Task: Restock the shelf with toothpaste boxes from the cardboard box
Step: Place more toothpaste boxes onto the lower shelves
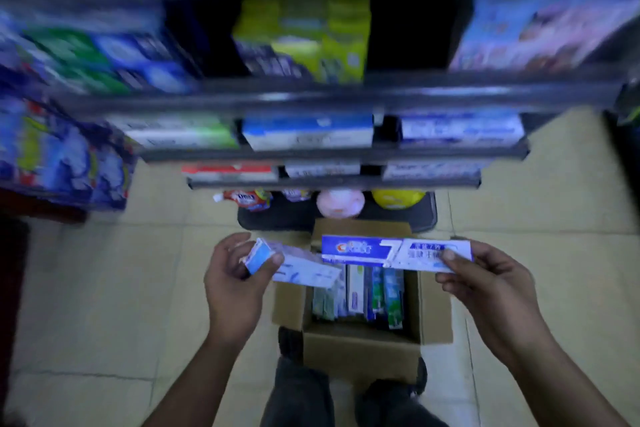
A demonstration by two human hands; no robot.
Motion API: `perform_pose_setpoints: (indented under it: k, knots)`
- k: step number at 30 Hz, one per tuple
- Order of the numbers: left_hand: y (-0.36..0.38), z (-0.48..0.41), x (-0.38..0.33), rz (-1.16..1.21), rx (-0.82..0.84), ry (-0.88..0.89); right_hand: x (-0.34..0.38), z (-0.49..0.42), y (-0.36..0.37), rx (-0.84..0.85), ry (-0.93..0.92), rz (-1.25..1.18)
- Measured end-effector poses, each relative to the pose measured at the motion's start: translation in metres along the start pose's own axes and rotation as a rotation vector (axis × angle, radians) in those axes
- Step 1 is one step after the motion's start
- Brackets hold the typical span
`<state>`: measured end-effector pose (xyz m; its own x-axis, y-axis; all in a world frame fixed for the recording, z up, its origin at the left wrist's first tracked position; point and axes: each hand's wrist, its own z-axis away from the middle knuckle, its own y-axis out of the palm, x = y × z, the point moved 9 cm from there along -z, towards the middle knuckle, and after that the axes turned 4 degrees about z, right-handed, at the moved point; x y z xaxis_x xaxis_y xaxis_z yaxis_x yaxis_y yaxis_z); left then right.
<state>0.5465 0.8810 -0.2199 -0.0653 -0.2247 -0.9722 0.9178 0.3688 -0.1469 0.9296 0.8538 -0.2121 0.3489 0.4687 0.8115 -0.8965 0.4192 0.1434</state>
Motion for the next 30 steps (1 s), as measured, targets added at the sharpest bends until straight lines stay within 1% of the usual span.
perform_pose_setpoints:
  k: [3,6,10,12,17,21,23,26,30]
  knots:
    - [-0.021,0.006,-0.077,0.123,-0.057,0.043,0.067,0.033,0.027,0.066,-0.077,-0.015]
    - [-0.038,0.009,-0.137,0.236,-0.094,0.056,0.124,0.067,0.049,0.110,-0.167,-0.006]
    - [-0.051,0.005,-0.189,0.452,-0.067,-0.018,0.183,0.106,0.066,0.156,-0.286,0.009]
    - [-0.056,0.003,-0.209,0.501,-0.062,-0.040,0.203,0.120,0.072,0.158,-0.328,0.007]
    - [-0.072,-0.005,-0.248,0.472,-0.170,-0.050,0.231,0.149,0.089,0.165,-0.389,-0.056]
    - [-0.092,-0.014,-0.272,0.353,-0.221,0.034,0.240,0.164,0.108,0.182,-0.420,-0.074]
    - [-0.099,-0.019,-0.286,0.264,-0.167,0.093,0.245,0.168,0.117,0.174,-0.441,-0.076]
    - [-0.099,-0.029,-0.307,0.145,0.003,0.160,0.254,0.172,0.135,0.171,-0.482,-0.074]
    - [-0.092,-0.038,-0.340,0.053,0.214,0.216,0.267,0.176,0.169,0.196,-0.524,-0.092]
